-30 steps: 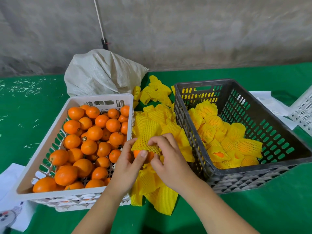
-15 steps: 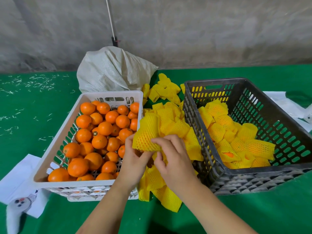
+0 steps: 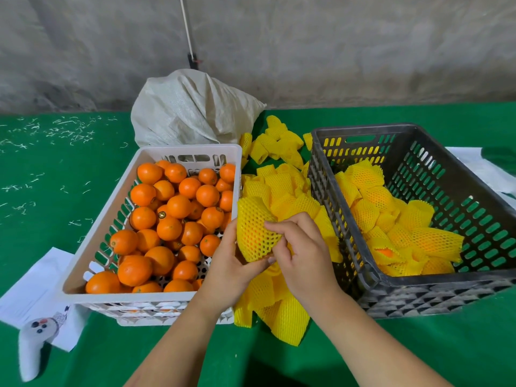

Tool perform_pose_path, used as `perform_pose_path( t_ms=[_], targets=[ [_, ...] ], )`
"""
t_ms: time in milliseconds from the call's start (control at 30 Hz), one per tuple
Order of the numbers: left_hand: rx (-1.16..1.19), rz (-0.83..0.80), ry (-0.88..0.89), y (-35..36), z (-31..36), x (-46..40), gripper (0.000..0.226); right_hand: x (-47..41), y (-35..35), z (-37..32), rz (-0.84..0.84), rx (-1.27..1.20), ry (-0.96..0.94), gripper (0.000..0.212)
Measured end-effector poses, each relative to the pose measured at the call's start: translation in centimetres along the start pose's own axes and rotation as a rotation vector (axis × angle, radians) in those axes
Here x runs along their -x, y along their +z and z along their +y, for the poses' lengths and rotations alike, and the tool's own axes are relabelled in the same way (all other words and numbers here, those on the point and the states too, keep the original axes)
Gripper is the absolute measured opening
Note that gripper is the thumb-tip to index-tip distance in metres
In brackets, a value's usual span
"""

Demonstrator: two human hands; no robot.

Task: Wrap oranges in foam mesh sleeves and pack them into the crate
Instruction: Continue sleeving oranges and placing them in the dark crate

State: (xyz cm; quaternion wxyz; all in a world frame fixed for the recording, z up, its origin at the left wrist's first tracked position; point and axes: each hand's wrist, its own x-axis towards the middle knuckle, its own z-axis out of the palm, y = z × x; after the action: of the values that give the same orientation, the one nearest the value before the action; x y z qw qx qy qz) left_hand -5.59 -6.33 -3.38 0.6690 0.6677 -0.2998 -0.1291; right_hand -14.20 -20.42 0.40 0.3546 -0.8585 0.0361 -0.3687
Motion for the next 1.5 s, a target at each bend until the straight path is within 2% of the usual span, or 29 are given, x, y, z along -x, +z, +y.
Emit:
perform_pose_path(
  t_ms=[100, 167, 233, 300, 367, 433, 567, 633, 700, 767, 833, 867, 933, 1000, 1100, 1200, 1267, 1333, 1400, 1467, 1500],
  targets=[
    [0.066, 0.141, -0.043, -0.7, -0.4, -0.2, 0.078, 1.3, 0.6, -0.8, -0.029, 0.055, -0.090, 0.024],
    [0.147, 0.203, -0.098, -1.1, -0.9, -0.3, 0.072, 1.8, 1.0, -1.1, -0.084, 0.048, -0.011, 0.027],
    [0.217, 0.209, -0.171, -1.3, -1.2, -0.3, 0.066, 1.8, 1.2, -0.9, -0.137, 0.015, 0.157, 0.052],
    [0.189, 0.161, -0.181, -1.4, -1.2, -0.2, 0.068, 1.6, 1.3, -0.6, -0.248, -0.014, 0.265, 0.076],
    [0.090, 0.108, -0.139, -1.4, -0.9, 0.0, 0.073, 1.5, 1.3, -0.3, -0.373, -0.016, 0.320, 0.083],
    [0.049, 0.087, -0.118, -1.3, -0.8, 0.3, 0.074, 1.7, 1.3, -0.2, -0.361, -0.017, 0.325, 0.076],
    [0.080, 0.131, -0.134, -1.1, -0.8, 0.4, 0.067, 2.8, 1.5, 0.2, -0.172, -0.048, 0.262, 0.057],
    [0.038, 0.155, -0.119, -0.9, -0.7, 0.4, 0.066, 3.4, 1.9, 0.2, -0.203, -0.059, 0.276, 0.055],
    [-0.040, 0.185, -0.101, -0.8, -0.9, 0.5, 0.065, 4.0, 2.3, 0.1, -0.259, -0.148, 0.353, 0.053],
    [-0.036, 0.223, -0.096, -0.9, -1.0, 0.4, 0.064, 3.9, 2.3, -0.3, -0.186, -0.409, 0.556, 0.047],
    [-0.063, 0.226, -0.071, -0.9, -0.8, 0.2, 0.071, 3.0, 2.0, -0.7, -0.104, -0.654, 0.758, 0.061],
    [-0.093, 0.199, -0.060, -0.9, -0.7, 0.2, 0.077, 2.4, 2.0, -0.9, -0.145, -0.718, 0.813, 0.075],
    [-0.137, 0.111, -0.063, -0.8, -0.8, 0.3, 0.086, 1.7, 2.3, -1.5, -0.300, -0.725, 0.834, 0.103],
    [-0.174, 0.048, -0.079, -0.8, -1.0, 0.4, 0.087, 1.9, 2.9, -2.0, -0.337, -0.671, 0.831, 0.104],
    [-0.240, -0.005, -0.085, -0.6, -1.1, 0.5, 0.093, 2.5, 2.7, -1.1, -0.261, -0.699, 0.800, 0.086],
    [-0.310, -0.063, -0.071, -0.1, -0.8, 0.7, 0.097, 1.4, 1.1, 0.2, -0.138, -0.641, 0.844, 0.090],
    [-0.288, -0.037, -0.053, -0.2, -0.6, 0.8, 0.086, -0.1, -0.3, 1.6, -0.021, -0.610, 0.891, 0.085],
    [-0.202, 0.013, -0.068, -0.6, -0.5, 0.9, 0.072, -2.0, -2.1, 3.2, 0.109, -0.649, 0.901, 0.069],
    [-0.118, 0.058, -0.103, -0.8, -0.5, 0.9, 0.062, -3.9, -4.4, 4.9, 0.235, -0.676, 0.901, 0.061],
    [-0.048, 0.088, -0.146, -0.9, -0.6, 0.8, 0.055, -5.6, -6.4, 6.1, 0.358, -0.724, 0.936, 0.065],
    [-0.031, 0.099, -0.158, -1.0, -0.7, 0.7, 0.053, -6.1, -7.1, 6.6, 0.381, -0.757, 0.964, 0.073]
  ],
)
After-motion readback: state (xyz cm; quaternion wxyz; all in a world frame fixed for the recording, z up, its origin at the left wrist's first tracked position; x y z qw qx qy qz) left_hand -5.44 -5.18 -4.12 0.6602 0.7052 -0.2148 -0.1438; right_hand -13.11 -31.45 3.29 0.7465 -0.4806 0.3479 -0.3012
